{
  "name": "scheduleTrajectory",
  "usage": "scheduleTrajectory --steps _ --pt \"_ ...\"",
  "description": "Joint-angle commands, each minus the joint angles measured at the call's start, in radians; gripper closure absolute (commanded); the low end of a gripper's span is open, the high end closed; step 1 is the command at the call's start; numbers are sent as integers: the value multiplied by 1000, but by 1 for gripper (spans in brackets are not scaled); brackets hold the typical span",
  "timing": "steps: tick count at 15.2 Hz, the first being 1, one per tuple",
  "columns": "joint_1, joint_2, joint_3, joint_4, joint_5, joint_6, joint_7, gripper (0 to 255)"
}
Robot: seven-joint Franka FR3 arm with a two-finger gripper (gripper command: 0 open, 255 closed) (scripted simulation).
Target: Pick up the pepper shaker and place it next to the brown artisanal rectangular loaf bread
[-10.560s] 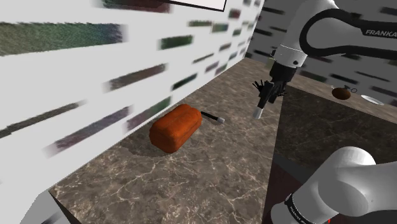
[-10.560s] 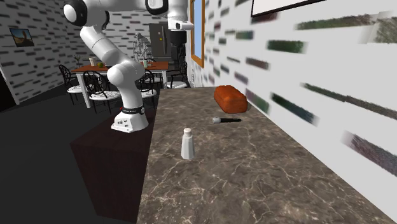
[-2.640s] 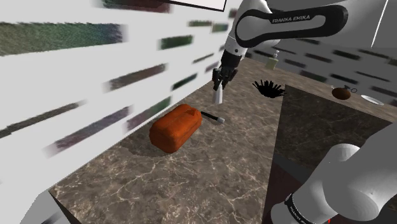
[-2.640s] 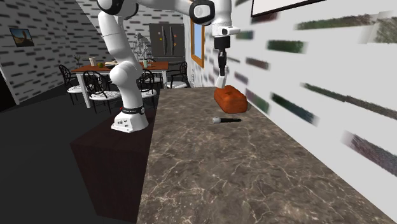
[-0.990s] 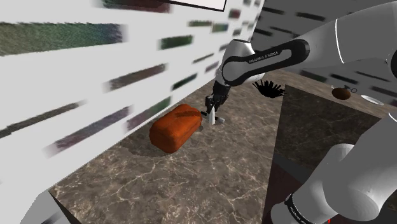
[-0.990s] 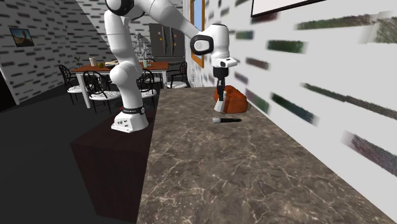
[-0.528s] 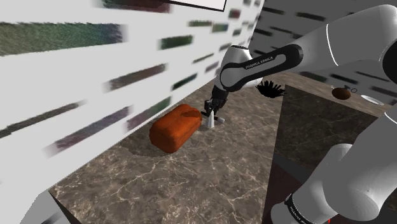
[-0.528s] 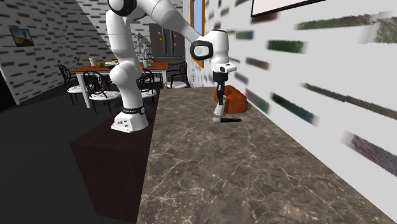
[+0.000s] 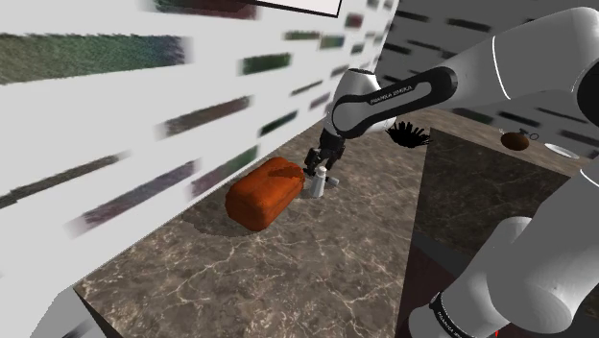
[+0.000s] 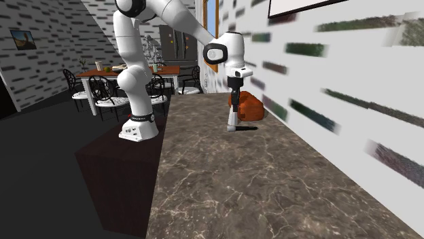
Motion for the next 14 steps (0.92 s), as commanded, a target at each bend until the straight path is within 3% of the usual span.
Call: scheduleTrajectory --steps 1,6,14 --pt "0 0 0 0 0 0 0 0" --pt "-3 -82 0 46 -23 -127 16 0" --pt "-3 -82 0 46 -23 -127 16 0"
